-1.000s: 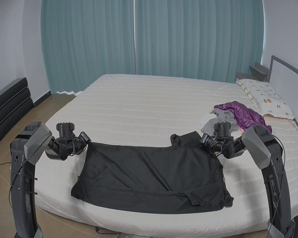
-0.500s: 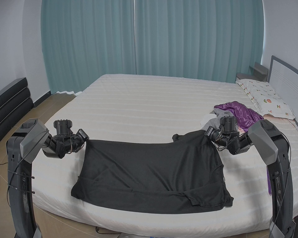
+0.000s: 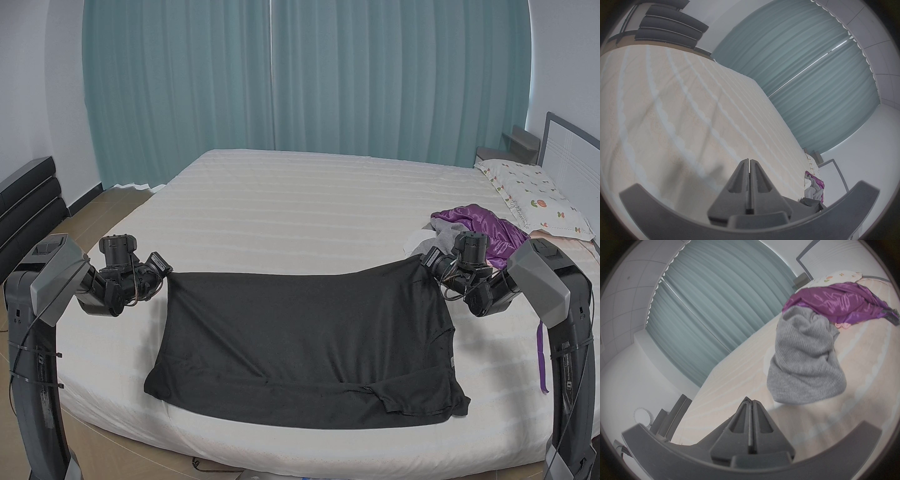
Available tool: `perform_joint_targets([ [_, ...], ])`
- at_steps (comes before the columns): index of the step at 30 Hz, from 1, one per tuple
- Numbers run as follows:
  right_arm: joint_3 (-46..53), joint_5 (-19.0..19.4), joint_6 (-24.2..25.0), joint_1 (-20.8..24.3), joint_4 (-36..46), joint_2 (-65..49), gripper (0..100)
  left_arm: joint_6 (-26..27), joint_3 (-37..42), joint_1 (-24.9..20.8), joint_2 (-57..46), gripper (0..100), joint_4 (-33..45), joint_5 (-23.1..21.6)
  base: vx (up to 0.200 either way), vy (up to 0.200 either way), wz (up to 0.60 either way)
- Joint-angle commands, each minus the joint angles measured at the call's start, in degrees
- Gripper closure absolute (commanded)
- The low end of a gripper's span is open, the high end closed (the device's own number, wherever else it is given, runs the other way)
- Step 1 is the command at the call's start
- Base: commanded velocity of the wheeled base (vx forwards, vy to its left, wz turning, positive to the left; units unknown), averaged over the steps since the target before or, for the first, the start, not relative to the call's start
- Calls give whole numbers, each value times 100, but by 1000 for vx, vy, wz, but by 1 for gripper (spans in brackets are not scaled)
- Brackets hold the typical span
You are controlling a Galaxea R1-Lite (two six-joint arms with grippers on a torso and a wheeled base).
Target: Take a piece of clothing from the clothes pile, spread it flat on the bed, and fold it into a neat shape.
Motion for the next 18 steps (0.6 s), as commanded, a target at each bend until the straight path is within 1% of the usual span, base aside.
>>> perform_joint_targets([
  [1,47,-33,0,-20,-77,-56,100,-4,102,16,-29,100,-69,-16,0,0,0],
  [5,83,-33,0,-64,-51,-82,100,5,137,-11,6,100,-87,-34,0,0,0],
  [7,249,37,-18,-64,20,-144,100,22,137,-20,6,100,-69,-34,0,0,0],
  [13,267,-16,0,-143,-24,-188,100,49,137,-72,24,100,-51,-43,0,0,0],
  [18,469,46,-18,-143,-24,-214,100,40,146,-72,-11,100,-78,-51,0,0,0],
])
